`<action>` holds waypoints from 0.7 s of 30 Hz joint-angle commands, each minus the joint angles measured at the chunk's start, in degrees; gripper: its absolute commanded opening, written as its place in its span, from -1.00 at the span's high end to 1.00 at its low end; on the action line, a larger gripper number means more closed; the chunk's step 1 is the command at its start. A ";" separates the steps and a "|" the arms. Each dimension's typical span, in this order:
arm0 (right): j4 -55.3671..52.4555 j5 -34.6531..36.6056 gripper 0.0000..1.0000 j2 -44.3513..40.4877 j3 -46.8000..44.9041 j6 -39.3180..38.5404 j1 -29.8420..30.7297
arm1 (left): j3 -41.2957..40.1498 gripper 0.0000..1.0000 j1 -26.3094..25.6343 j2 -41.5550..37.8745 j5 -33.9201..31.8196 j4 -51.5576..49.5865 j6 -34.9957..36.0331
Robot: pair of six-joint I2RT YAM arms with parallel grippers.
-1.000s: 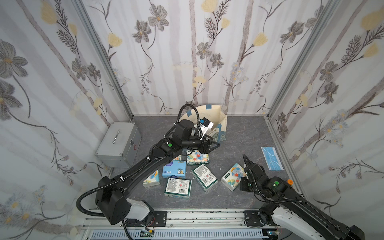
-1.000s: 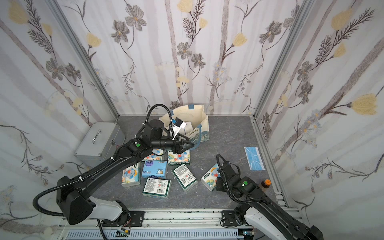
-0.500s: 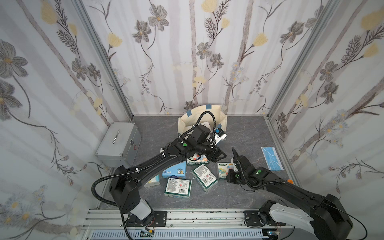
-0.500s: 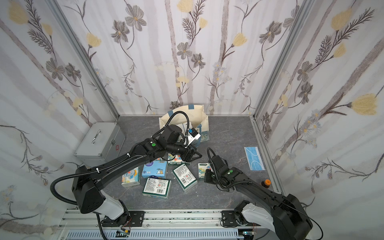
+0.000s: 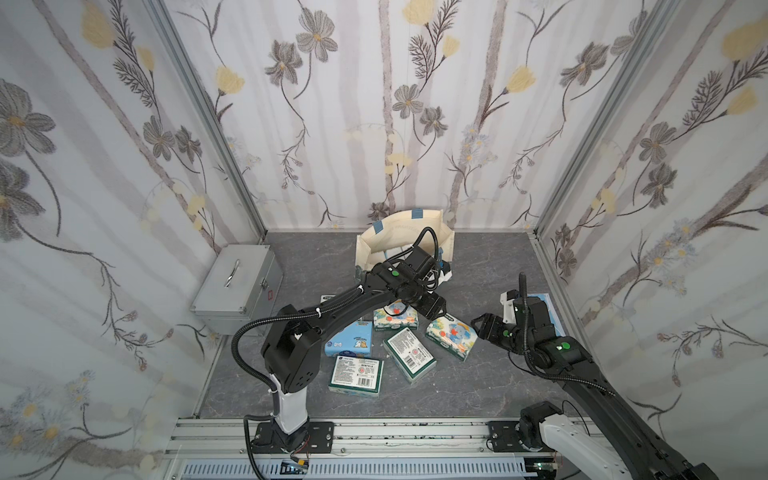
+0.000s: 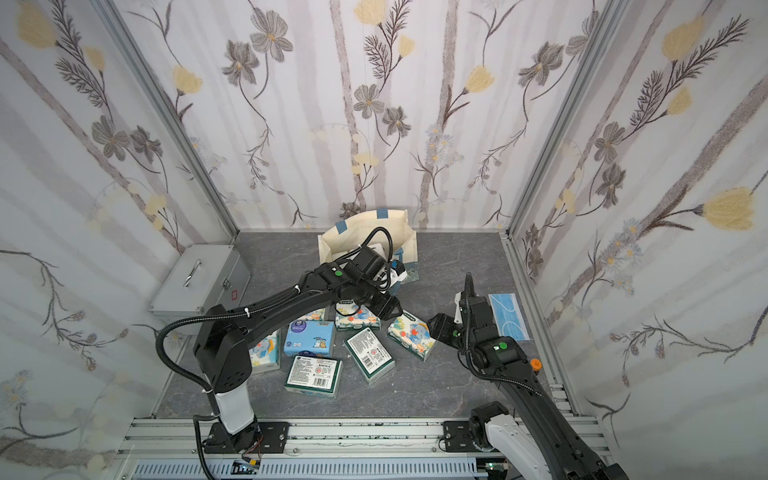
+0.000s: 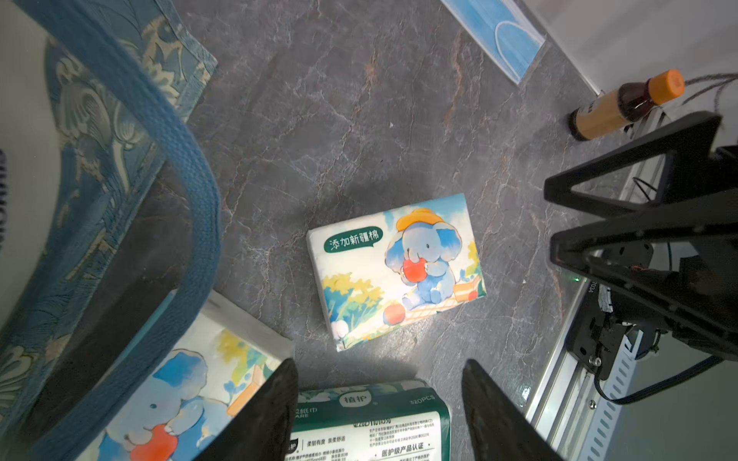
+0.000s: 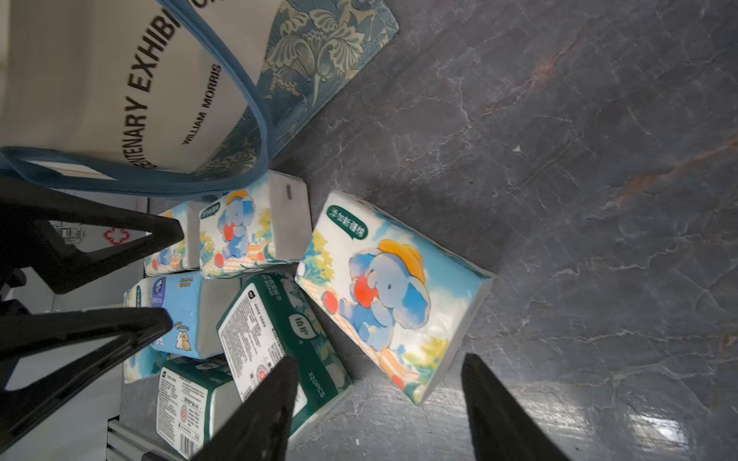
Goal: Put tissues into the canvas bag
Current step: Adjust the pack of facial tissues at the center of the board.
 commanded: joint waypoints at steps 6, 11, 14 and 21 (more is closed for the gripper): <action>7.77 -10.95 -0.84 4.31 -5.73 2.32 -2.34 | 1.25 -0.39 -0.61 4.22 0.91 -2.09 -1.86; 10.48 -12.86 -0.92 1.60 -9.09 3.20 -2.32 | -1.38 -0.55 -1.83 4.78 -3.39 4.18 -6.06; 9.19 -11.38 -0.93 0.10 -10.23 3.27 -2.32 | -3.94 -0.68 -1.87 4.20 -3.63 9.70 -9.41; 12.57 -14.18 -0.83 -1.63 -13.61 3.92 -2.27 | -2.96 -1.00 -1.87 7.93 -1.17 12.43 -14.33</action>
